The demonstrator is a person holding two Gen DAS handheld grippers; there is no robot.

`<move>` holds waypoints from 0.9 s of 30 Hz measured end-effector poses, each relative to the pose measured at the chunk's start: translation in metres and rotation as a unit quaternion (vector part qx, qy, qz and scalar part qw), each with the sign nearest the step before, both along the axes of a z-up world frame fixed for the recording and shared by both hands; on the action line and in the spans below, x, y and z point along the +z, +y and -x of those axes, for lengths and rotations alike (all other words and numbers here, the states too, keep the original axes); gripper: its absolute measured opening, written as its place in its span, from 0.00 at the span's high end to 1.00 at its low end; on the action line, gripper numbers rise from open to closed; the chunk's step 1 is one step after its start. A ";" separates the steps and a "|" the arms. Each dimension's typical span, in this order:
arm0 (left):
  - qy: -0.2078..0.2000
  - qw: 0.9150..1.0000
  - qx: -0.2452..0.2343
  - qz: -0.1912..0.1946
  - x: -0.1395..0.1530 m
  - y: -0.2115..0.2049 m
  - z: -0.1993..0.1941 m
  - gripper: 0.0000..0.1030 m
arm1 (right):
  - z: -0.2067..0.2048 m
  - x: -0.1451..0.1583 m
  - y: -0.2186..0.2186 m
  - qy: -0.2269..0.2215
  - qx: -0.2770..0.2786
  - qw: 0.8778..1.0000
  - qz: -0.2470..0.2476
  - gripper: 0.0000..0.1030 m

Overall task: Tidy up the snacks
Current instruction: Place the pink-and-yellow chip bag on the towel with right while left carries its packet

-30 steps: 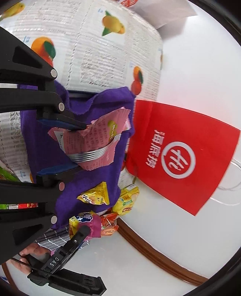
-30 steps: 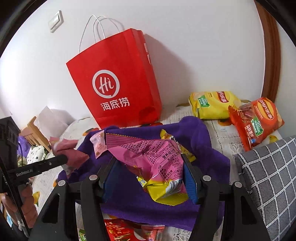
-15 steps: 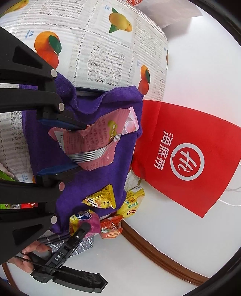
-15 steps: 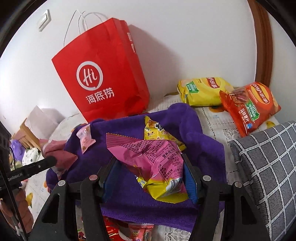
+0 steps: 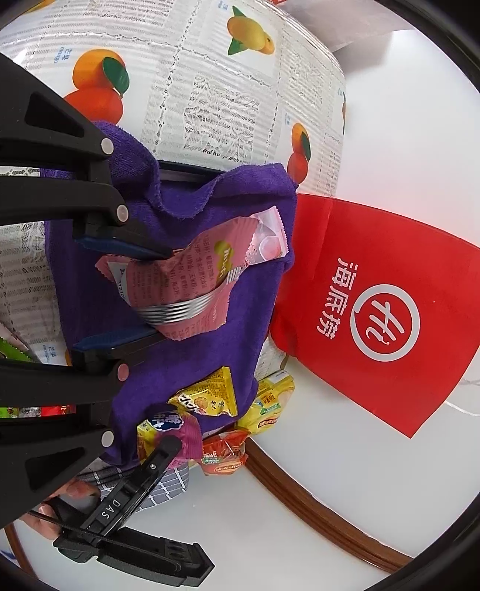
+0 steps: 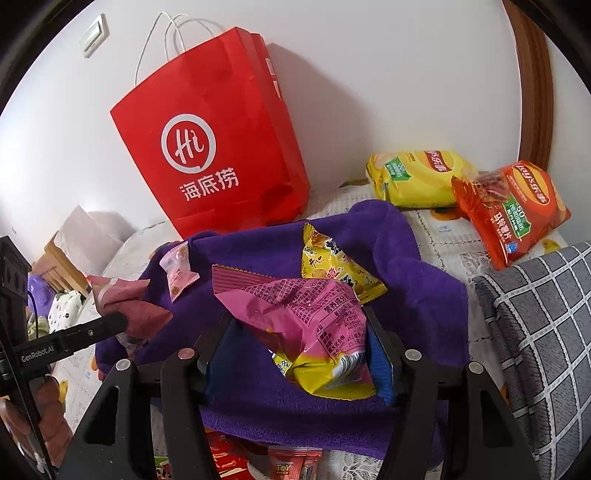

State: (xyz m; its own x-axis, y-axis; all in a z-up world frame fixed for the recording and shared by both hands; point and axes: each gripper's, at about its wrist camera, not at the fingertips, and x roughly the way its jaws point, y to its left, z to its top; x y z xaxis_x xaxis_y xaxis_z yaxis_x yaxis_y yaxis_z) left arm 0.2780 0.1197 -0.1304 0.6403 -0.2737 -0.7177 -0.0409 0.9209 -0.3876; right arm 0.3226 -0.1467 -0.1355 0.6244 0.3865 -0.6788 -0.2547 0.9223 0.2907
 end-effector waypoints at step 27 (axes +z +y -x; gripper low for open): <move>0.043 0.999 -0.004 -0.005 -0.017 -0.003 -0.012 0.68 | 0.000 0.005 0.004 -0.002 0.009 1.000 0.021 0.19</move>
State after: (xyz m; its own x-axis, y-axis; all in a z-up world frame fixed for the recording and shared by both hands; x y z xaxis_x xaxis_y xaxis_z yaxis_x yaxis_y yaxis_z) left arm 0.2899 0.1172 -0.1474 0.5735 -0.2710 -0.7731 -0.0665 0.9252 -0.3737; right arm 0.3227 -0.1424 -0.1301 0.6198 0.3688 -0.6927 -0.2725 0.9289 0.2507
